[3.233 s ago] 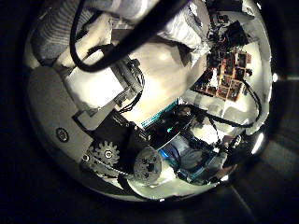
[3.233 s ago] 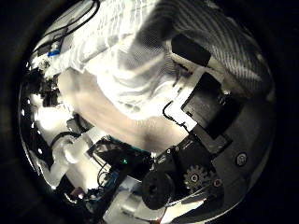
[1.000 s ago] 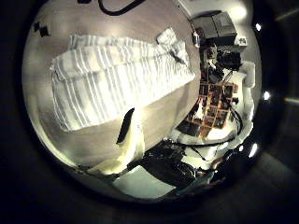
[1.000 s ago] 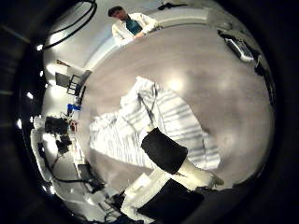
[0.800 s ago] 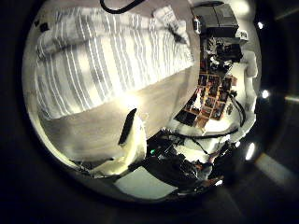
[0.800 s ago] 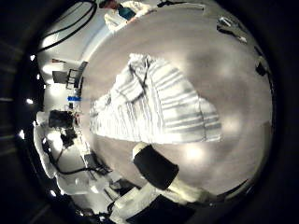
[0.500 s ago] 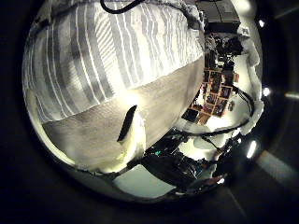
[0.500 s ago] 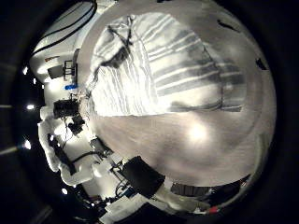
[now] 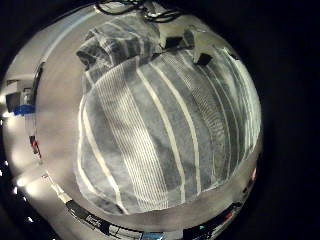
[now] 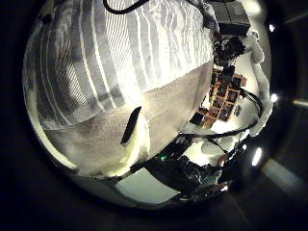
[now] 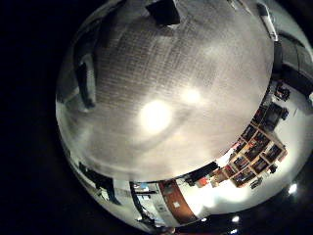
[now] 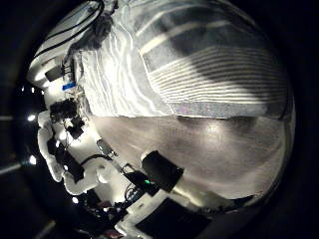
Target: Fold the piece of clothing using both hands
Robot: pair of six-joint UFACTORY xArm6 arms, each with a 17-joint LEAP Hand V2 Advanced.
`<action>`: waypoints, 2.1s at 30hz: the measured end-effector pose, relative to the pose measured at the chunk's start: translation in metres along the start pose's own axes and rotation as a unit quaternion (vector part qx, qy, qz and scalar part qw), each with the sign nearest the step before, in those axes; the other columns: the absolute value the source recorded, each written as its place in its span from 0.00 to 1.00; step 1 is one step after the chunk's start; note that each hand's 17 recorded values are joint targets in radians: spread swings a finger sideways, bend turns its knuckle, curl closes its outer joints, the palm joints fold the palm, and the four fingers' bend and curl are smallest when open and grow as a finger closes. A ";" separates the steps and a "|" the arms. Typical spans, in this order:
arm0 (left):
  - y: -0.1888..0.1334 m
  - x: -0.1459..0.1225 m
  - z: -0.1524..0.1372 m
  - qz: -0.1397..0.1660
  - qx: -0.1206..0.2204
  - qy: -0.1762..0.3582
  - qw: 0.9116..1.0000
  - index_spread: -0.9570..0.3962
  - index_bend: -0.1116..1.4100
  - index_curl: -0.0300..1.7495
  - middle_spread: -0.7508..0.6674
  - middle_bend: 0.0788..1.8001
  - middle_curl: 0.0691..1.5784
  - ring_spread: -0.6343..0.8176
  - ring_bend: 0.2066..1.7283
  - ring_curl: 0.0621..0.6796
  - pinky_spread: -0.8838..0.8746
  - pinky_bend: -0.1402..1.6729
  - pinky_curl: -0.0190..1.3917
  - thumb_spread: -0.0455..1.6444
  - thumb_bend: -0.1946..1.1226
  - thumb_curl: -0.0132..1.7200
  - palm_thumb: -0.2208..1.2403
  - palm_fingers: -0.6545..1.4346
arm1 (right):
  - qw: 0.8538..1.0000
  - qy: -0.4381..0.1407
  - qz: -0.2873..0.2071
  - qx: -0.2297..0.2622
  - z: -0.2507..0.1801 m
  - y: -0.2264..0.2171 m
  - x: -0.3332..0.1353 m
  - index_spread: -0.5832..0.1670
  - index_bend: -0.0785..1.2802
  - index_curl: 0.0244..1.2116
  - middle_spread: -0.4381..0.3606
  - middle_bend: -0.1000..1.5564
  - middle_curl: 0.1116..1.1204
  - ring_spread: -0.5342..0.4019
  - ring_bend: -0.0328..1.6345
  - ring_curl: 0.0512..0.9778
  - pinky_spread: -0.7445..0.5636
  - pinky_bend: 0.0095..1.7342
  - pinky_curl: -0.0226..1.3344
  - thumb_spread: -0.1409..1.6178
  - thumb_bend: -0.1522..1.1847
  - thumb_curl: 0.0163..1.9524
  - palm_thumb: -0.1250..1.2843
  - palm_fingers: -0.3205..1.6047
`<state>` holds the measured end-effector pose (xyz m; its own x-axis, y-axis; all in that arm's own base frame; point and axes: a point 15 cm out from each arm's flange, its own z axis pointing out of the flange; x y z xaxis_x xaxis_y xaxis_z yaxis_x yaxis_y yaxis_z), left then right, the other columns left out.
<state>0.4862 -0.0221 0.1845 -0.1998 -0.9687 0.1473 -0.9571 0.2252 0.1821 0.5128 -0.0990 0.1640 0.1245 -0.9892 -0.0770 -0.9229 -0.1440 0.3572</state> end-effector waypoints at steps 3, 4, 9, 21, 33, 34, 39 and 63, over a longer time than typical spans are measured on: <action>0.000 0.000 -0.002 0.001 0.000 0.000 1.000 0.69 0.20 0.26 0.69 0.05 0.16 0.68 0.28 0.30 0.75 0.23 0.32 0.72 0.13 0.19 0.37 0.36 | 1.000 0.007 -0.006 -0.006 0.002 -0.001 -0.003 0.37 0.19 0.25 0.41 0.37 0.28 0.43 0.61 0.25 0.79 0.43 0.32 0.68 0.12 0.18 0.41 0.44; 0.001 0.000 -0.002 0.002 0.000 0.000 1.000 0.69 0.20 0.26 0.69 0.05 0.16 0.68 0.28 0.30 0.75 0.23 0.32 0.72 0.13 0.19 0.37 0.36 | 1.000 0.009 -0.007 -0.007 0.003 -0.001 -0.003 0.35 0.20 0.25 0.38 0.40 0.30 0.37 0.64 0.26 0.69 0.47 0.32 0.68 0.13 0.19 0.44 0.55; 0.003 -0.002 -0.006 0.001 0.001 0.000 1.000 0.69 0.20 0.25 0.69 0.05 0.15 0.68 0.28 0.29 0.75 0.23 0.31 0.72 0.13 0.19 0.37 0.36 | 1.000 0.023 -0.011 -0.012 0.003 0.000 0.000 0.25 0.35 0.34 0.29 0.52 0.39 0.32 0.68 0.33 0.35 0.50 0.33 0.67 0.14 0.21 0.57 0.82; 0.006 -0.008 -0.021 0.000 0.011 0.001 1.000 0.69 0.20 0.25 0.69 0.05 0.15 0.68 0.28 0.29 0.75 0.24 0.29 0.72 0.13 0.19 0.37 0.36 | 0.999 0.032 0.006 0.014 -0.032 0.024 0.030 0.40 0.83 0.59 0.38 0.81 0.58 0.36 0.85 0.52 0.38 0.72 0.48 0.65 0.18 0.30 0.79 0.82; 0.008 0.011 -0.006 0.006 0.010 0.022 1.000 0.69 0.20 0.24 0.68 0.05 0.14 0.67 0.28 0.28 0.75 0.24 0.28 0.72 0.13 0.19 0.37 0.37 | 0.999 0.005 0.028 0.018 -0.069 0.089 0.072 0.46 0.92 0.61 0.41 0.88 0.60 0.38 0.90 0.59 0.42 0.75 0.56 0.66 0.15 0.36 0.81 0.77; 0.005 0.016 -0.004 0.008 0.013 0.023 1.000 0.69 0.20 0.24 0.68 0.05 0.14 0.67 0.28 0.28 0.75 0.24 0.28 0.72 0.13 0.19 0.37 0.37 | 0.999 0.004 0.029 0.022 -0.073 0.092 0.074 0.47 0.92 0.61 0.41 0.88 0.60 0.38 0.90 0.60 0.42 0.75 0.57 0.66 0.15 0.37 0.81 0.77; 0.001 0.026 0.002 0.014 0.015 0.027 0.999 0.69 0.20 0.24 0.68 0.05 0.14 0.67 0.27 0.28 0.75 0.24 0.27 0.72 0.13 0.19 0.37 0.37 | 0.997 0.004 0.022 0.072 -0.111 0.099 0.059 0.47 0.93 0.61 0.42 0.89 0.59 0.38 0.90 0.61 0.43 0.75 0.59 0.67 0.14 0.38 0.81 0.77; 0.100 -0.126 -0.120 -0.106 0.119 0.027 0.987 0.67 0.21 0.25 0.66 0.05 0.14 0.65 0.27 0.27 0.72 0.23 0.26 0.70 0.13 0.20 0.39 0.40 | 0.920 0.141 -0.334 0.148 -0.146 0.077 -0.384 0.49 0.94 0.59 0.42 0.90 0.56 0.38 0.89 0.63 0.43 0.70 0.68 0.67 0.11 0.44 0.81 0.77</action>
<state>0.4412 0.1353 0.3004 0.0153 -0.9828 0.1842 -0.9996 -0.0192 -0.0190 0.4473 0.2664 0.3569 0.7511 -0.6563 0.0718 -0.6598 -0.7500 0.0456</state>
